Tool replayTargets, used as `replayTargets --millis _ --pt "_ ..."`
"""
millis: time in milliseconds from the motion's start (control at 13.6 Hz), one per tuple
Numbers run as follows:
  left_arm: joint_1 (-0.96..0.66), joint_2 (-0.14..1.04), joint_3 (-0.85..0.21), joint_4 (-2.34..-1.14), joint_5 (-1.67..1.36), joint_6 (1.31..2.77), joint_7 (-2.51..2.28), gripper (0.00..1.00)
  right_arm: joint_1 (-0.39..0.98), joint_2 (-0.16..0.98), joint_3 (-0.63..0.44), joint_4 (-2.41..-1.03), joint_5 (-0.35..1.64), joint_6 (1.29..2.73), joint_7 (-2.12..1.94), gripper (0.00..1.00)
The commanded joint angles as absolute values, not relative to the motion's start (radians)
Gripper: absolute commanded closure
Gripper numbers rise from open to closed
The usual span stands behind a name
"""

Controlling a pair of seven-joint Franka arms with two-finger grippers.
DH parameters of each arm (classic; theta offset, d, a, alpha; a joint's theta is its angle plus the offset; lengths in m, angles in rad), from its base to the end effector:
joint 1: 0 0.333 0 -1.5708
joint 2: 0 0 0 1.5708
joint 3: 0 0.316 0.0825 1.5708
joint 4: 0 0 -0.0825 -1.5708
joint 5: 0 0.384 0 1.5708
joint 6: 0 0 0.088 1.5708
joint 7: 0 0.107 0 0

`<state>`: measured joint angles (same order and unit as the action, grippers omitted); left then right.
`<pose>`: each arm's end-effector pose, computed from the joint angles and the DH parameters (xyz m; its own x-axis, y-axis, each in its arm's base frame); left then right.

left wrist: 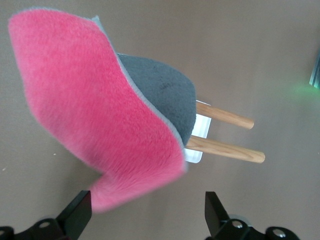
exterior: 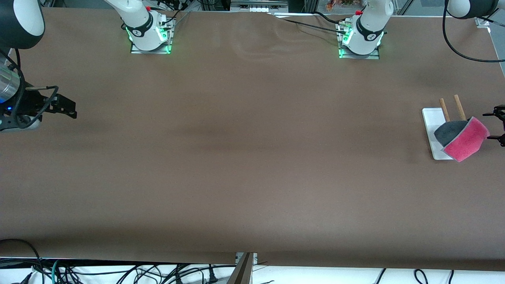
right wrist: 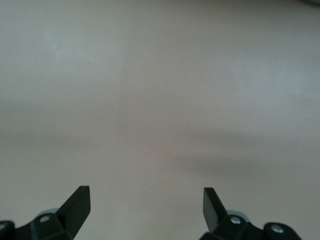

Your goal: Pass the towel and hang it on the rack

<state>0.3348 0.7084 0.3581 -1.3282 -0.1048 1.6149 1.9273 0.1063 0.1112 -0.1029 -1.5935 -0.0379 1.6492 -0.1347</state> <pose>0.5648 0.3899 0.3076 0.3204 -0.9473 0.0028 -0.8716 -0.2937 0.3926 0.5904 0.0012 0.5571 0.9882 0.1404 -0.0610 0.1431 -0.9889 0.0411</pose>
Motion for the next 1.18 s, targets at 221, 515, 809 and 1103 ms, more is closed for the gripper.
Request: replayTargets --millis 221,515,809,1103 --pt "0.239 0.606 0.357 -1.293 0.008 1.573 1.778 0.00 0.042 0.032 -0.037 -1.612 -0.034 1.580 -0.153 0.00" --pt "0.137 0.523 0.353 -1.292 0.006 1.496 1.515 0.00 0.038 0.009 -0.041 -1.611 -0.021 1.577 -0.155 0.00" --pt "0.084 0.457 0.283 -1.293 -0.034 1.419 1.139 0.00 0.038 0.009 -0.015 -1.611 -0.040 1.585 -0.147 0.00" --pt "0.041 0.410 0.166 -1.295 -0.035 1.405 0.783 0.00 0.041 0.049 -0.020 -1.543 -0.040 1.575 -0.155 0.00"
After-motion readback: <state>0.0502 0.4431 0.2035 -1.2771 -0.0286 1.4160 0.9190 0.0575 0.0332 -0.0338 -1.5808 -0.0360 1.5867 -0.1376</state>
